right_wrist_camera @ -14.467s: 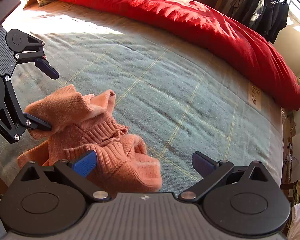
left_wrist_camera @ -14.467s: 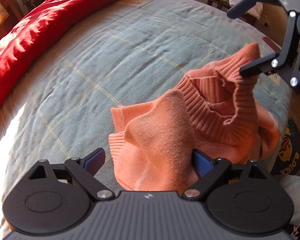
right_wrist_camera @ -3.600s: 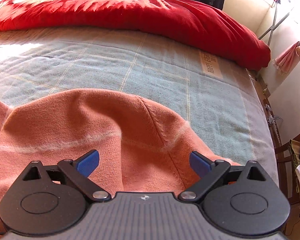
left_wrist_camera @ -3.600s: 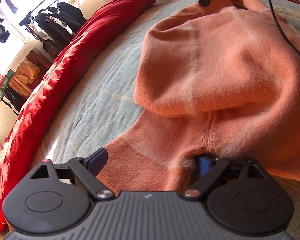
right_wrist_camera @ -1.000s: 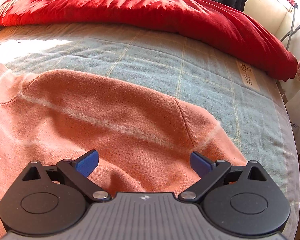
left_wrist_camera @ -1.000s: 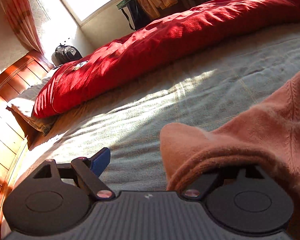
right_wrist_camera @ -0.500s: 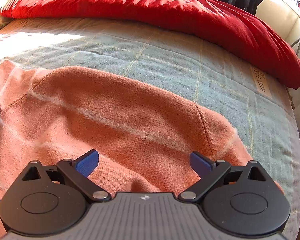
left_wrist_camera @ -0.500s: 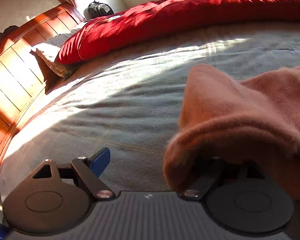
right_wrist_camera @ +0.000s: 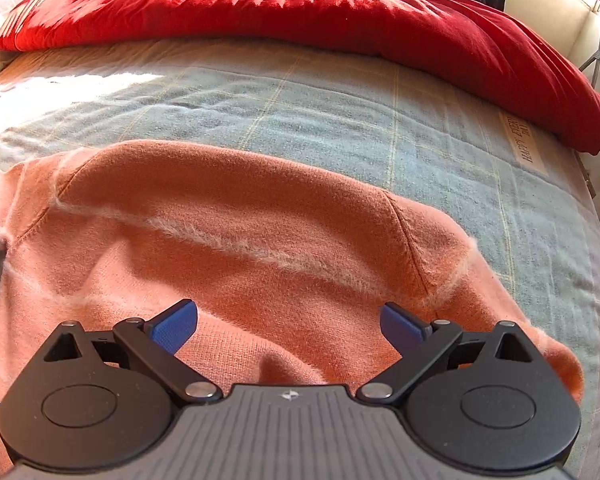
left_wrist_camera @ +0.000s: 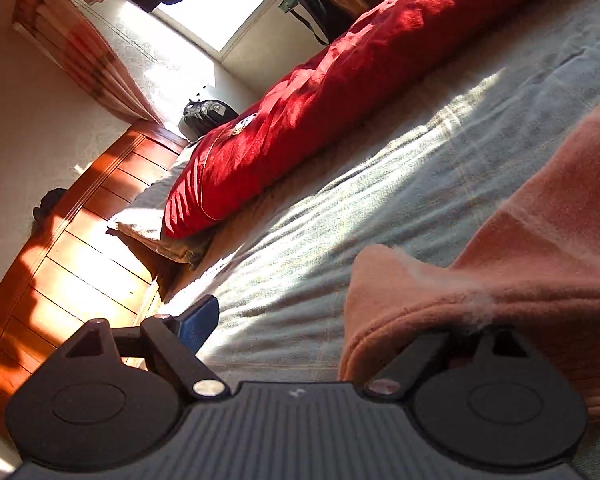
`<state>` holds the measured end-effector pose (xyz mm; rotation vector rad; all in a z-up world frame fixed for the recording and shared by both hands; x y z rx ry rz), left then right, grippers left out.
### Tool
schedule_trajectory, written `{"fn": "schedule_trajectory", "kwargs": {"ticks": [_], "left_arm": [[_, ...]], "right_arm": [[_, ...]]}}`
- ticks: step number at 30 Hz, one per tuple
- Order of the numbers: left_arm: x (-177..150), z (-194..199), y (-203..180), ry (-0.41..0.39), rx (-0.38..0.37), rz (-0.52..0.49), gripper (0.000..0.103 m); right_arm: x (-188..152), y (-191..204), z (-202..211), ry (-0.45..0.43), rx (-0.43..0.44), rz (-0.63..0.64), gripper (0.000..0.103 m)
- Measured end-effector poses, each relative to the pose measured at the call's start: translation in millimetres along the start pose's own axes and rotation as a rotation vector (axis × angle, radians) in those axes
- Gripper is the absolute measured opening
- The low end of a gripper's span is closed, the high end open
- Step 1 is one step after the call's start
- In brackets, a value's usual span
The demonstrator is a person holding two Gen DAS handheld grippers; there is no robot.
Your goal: Fold clothes
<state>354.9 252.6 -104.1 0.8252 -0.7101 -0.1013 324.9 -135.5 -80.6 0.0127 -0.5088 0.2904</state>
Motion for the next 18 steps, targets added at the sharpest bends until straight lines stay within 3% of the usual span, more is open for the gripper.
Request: {"fn": "schedule_trajectory", "kwargs": {"ticks": [4,7,11,14,18], "left_arm": [[-32.8,-21.4,-9.5,0.121,-0.008,0.042,0.087],[-44.2,-26.2,2.6,0.142,0.027,0.053,0.087],[-45.8,-31.3,20.3,0.14,0.071,-0.016,0.087],[-44.8,-30.5,29.2,0.156,0.027,0.017,0.087],[-48.2,-15.5,24.6,0.168,-0.116,0.07,0.087]], "right_arm": [[-0.4,1.5,2.3,-0.002,-0.024,0.05,0.1],[-2.5,-4.8,2.4,0.009,-0.03,0.033,0.1],[-3.1,-8.1,2.1,0.015,-0.028,0.01,0.1],[-0.3,-0.6,2.8,0.009,-0.002,0.017,0.1],[7.6,16.0,5.2,-0.004,0.036,0.048,0.1]]}}
Point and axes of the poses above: each gripper's, at about its wrist camera, not at the fingertips, and z roughly against the way its jaws point, y to its left, x to its top, the point moved 7 cm from there along -z, roughly the way its jaws point
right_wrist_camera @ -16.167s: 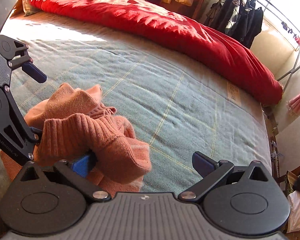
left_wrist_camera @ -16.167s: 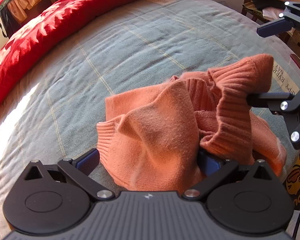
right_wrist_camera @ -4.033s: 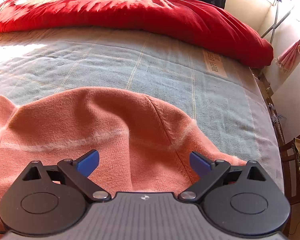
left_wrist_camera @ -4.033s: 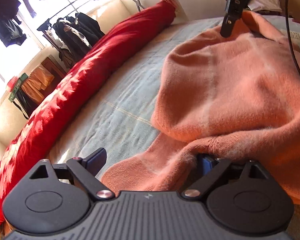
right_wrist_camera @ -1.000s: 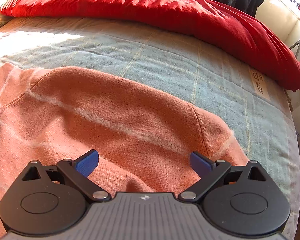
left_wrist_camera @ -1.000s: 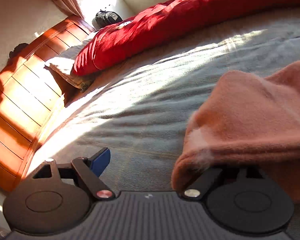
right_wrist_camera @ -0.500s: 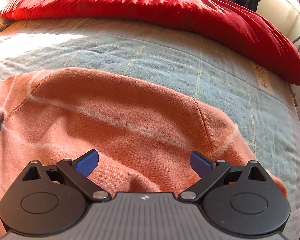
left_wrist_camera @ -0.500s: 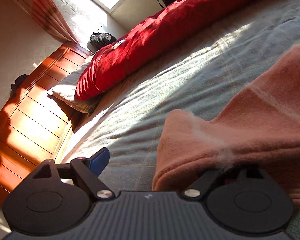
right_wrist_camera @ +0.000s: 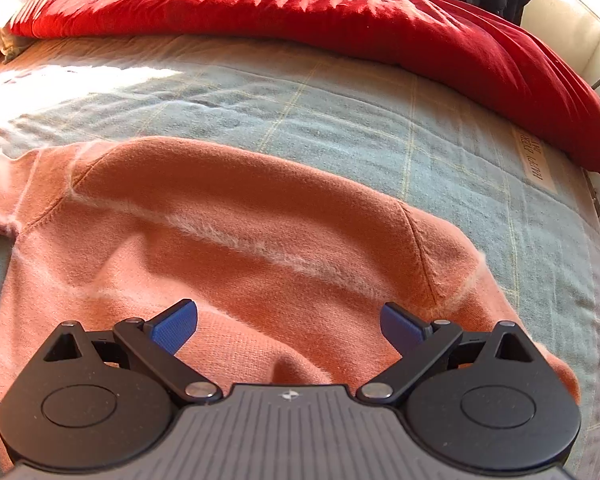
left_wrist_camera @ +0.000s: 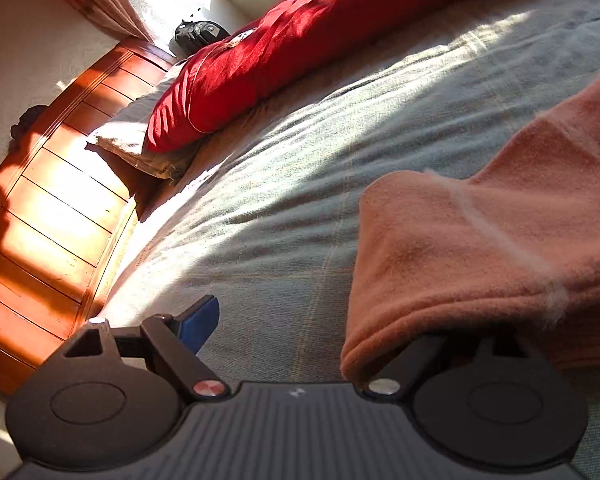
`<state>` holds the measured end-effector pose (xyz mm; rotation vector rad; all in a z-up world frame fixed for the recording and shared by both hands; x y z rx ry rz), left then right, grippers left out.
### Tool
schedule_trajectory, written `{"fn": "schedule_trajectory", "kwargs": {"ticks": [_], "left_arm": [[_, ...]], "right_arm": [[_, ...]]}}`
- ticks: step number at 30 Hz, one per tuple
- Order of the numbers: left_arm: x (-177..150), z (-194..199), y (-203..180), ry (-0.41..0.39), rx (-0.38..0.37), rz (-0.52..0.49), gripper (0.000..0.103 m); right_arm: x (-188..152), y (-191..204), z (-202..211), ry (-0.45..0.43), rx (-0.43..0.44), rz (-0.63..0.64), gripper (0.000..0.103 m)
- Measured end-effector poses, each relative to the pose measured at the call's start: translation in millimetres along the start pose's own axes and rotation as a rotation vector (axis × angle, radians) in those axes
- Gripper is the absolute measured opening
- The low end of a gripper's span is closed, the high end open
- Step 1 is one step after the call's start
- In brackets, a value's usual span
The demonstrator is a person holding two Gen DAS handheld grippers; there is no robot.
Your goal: Fold clothes
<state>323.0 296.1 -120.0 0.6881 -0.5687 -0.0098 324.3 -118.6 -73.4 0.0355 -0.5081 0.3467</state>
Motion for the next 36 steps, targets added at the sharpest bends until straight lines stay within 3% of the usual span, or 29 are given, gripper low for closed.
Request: {"fn": "schedule_trajectory", "kwargs": {"ticks": [4,9,13,18,23,25,28,32,36], "left_arm": [[-11.3,23.7,-6.5,0.033,-0.161,0.067,0.086],[-25.7,58.1,-23.6,0.049,-0.481,0.179,0.086],[-29.0,54.7,-30.2,0.02,-0.573,0.235,0.085],[-20.3,31.2,-14.0,-0.042,-0.732,0.419,0.085],[-15.4,19.7,8.1,-0.116,-0.933,0.652,0.085],[-17.2,9.9,13.6,-0.116,-0.969,0.737,0.087],[-20.4,-10.1,16.2,-0.095,-0.953,0.821,0.087],[-25.0,-39.9,18.1,-0.057,-0.969,1.046,0.087],[-20.2,-47.5,32.6,-0.102,-0.86,1.125,0.081]], "right_arm": [[11.2,23.4,1.4,-0.012,0.049,0.048,0.1],[28.4,62.6,0.0,-0.025,0.139,0.089,0.101],[43.8,116.4,-0.9,-0.026,0.297,0.136,0.102],[47.2,203.8,-3.5,-0.004,0.525,0.356,0.103],[37.3,253.9,-23.9,0.043,0.616,0.507,0.103],[37.3,263.6,-33.3,0.062,0.62,0.523,0.103],[43.8,277.3,-38.4,0.053,0.624,0.546,0.103],[59.5,295.4,-40.1,0.001,0.646,0.562,0.103],[65.7,312.6,-55.4,0.003,0.638,0.574,0.103]]}}
Point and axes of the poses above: each gripper's, at about its wrist camera, not at the fingertips, and z roughly against the way its jaws point, y to its left, x to its top, the point moved 7 cm from there along -z, roughly the way its jaws point
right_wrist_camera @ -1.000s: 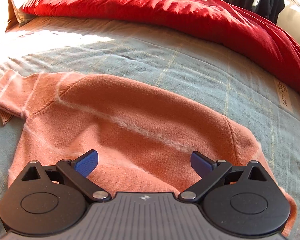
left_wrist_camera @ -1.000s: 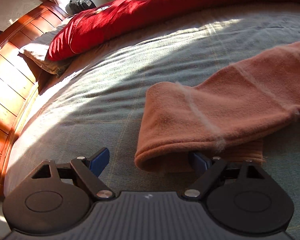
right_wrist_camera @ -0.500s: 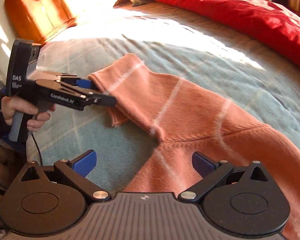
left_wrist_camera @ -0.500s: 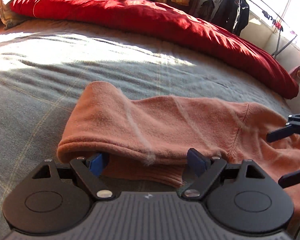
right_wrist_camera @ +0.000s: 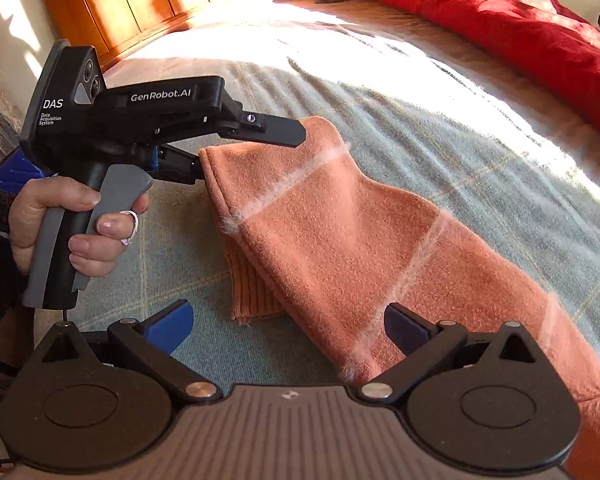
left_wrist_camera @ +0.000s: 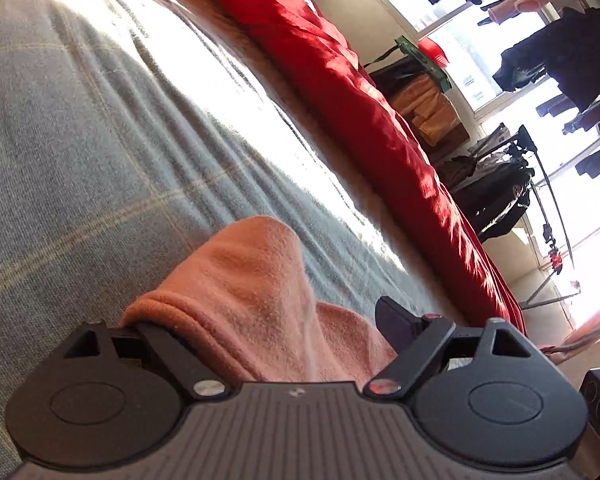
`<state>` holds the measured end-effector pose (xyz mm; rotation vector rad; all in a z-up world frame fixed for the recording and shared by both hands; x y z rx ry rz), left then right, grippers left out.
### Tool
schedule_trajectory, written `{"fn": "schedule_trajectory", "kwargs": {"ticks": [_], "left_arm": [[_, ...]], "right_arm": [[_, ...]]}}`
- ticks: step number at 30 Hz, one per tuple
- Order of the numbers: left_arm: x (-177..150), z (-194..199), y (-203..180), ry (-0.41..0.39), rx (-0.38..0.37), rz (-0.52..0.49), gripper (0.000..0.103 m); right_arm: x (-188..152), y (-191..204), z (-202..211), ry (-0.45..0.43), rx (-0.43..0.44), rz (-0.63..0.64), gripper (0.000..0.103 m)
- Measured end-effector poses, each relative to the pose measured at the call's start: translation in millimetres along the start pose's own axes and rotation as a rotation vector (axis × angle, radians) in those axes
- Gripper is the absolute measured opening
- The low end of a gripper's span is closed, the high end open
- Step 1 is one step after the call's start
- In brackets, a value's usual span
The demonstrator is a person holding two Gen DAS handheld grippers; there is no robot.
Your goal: Fold clothes
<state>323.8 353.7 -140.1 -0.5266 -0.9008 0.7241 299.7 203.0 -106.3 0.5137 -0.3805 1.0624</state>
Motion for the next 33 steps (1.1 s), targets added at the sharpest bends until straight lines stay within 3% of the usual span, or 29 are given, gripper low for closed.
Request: {"fn": "schedule_trajectory", "kwargs": {"ticks": [4,8,10,12,16,20,23,26,29,33], "left_arm": [[23.4,15.9,-3.0,-0.122,0.099,-0.071,0.067],[38.7,43.0,-14.7,-0.23,0.205,-0.218,0.065],[39.3,48.5,-18.1,-0.246,0.237,-0.27,0.066],[34.7,40.1,-10.7,-0.194,0.209,-0.228,0.073],[25.1,15.2,13.5,-0.066,0.117,-0.062,0.073],[34.9,6.3,40.2,-0.122,0.169,0.056,0.073],[56.1,26.4,44.8,-0.258,0.254,0.014,0.072],[73.8,50.9,54.5,-0.339,0.345,-0.003,0.069],[85.1,77.8,57.8,-0.414,0.473,-0.097,0.069],[89.6,95.1,56.0,-0.4,0.605,-0.238,0.07]], "right_arm": [[-7.4,-1.0,-16.6,0.027,-0.037,0.009,0.103],[-17.4,2.4,-22.9,0.042,-0.069,0.045,0.103],[-19.0,3.0,-23.8,0.047,-0.077,0.054,0.103],[-19.4,1.7,-23.8,0.05,-0.077,0.046,0.103],[-18.8,-2.8,-22.5,0.05,-0.064,0.006,0.103],[-18.8,-1.3,-23.2,0.05,-0.07,0.004,0.103],[-19.7,1.2,-24.7,0.051,-0.081,0.018,0.103],[-20.8,2.9,-24.9,0.053,-0.09,0.033,0.103],[-20.3,7.7,-23.3,0.051,-0.098,0.036,0.103],[-8.1,14.1,-16.4,0.001,-0.094,0.031,0.103]]}}
Point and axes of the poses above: each gripper's, at about its wrist camera, not at the fingertips, and z roughly against the way its jaws point, y to its left, x to its top, the point moved 7 cm from there along -z, roughly the way its jaws point
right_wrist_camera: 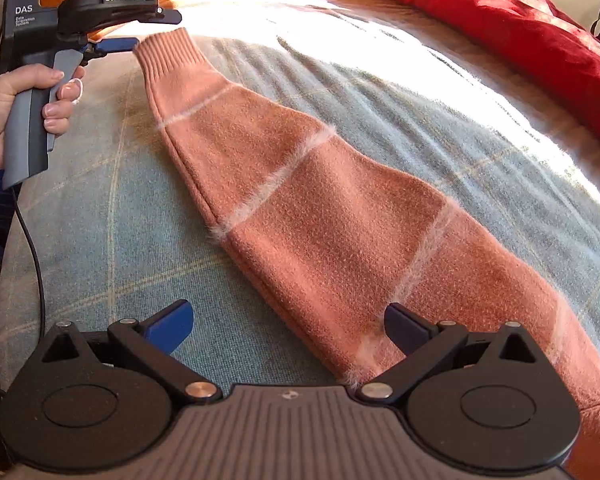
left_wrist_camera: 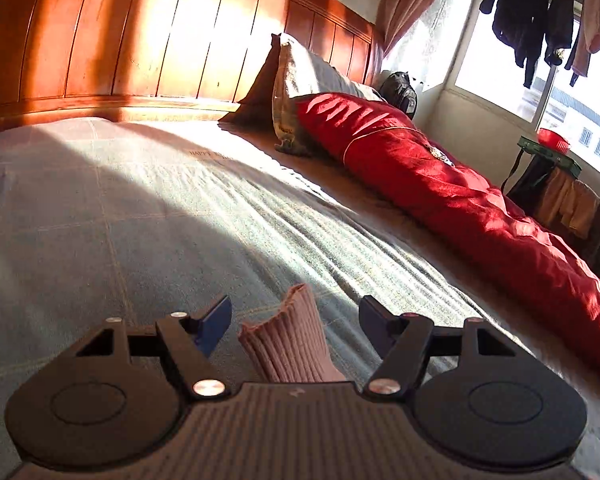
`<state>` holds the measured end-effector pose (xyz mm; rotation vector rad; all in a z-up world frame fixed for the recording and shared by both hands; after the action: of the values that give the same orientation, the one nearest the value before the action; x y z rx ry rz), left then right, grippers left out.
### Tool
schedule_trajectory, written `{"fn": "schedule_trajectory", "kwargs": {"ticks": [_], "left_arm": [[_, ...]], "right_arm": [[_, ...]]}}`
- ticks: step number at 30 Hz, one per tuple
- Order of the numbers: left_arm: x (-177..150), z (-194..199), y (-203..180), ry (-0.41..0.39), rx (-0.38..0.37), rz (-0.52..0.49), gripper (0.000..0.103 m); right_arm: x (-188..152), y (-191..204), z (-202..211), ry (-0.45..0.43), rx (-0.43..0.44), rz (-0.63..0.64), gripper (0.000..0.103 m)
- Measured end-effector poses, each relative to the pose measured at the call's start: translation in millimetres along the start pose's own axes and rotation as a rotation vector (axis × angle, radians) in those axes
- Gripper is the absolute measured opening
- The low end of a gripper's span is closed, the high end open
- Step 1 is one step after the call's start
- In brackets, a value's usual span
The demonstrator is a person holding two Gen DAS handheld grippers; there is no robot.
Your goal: Fold clothes
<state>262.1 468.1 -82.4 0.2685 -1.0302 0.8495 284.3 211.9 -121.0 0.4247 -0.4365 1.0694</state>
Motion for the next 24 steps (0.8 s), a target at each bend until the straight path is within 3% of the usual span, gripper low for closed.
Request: {"fn": "schedule_trajectory", "kwargs": {"ticks": [3,5,9,11,12,15,20,24], "left_arm": [[-2.4,7.0,-18.8,-0.016,0.017,-0.187,0.071],[-7.5,11.0,-46.9,-0.026,-0.041,-0.33,0.075],[-32.7,-8.9,-88.0,0.044,-0.125,-0.492,0.078],[-51.0,-20.9,-91.9,0.094,-0.142,-0.545,0.078],[-59.5,-26.5,-90.2,0.137,-0.122,-0.563,0.078],[-78.9,-23.1,-65.6,0.234,-0.122,-0.485,0.078],[-78.7,7.2,-54.7,0.277,-0.113,-0.482,0.077],[-74.4,24.2,-97.2,0.257,-0.181,-0.55,0.077]], "right_arm": [[14.1,-1.8,-13.4,-0.004,-0.011,-0.046,0.103],[11.7,6.6,-29.2,0.045,0.04,-0.101,0.103],[2.4,52.1,-30.6,0.076,0.055,0.047,0.103],[0.2,50.5,-24.5,0.073,0.074,0.025,0.103],[-0.7,47.9,-20.9,0.072,0.082,0.007,0.103],[-1.3,26.2,-6.0,0.063,0.1,-0.104,0.103],[-10.5,-5.4,24.6,0.044,0.085,-0.238,0.103],[-21.3,-25.6,52.1,0.016,0.073,-0.331,0.103]]}}
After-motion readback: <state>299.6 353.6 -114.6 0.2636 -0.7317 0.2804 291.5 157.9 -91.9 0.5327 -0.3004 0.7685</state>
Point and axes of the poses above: each gripper's, at about its wrist camera, not at the fingertips, and z roughly against the way its jaws point, y to its left, x to its top, the point moved 7 cm from there along -z, roughly the way its jaws point
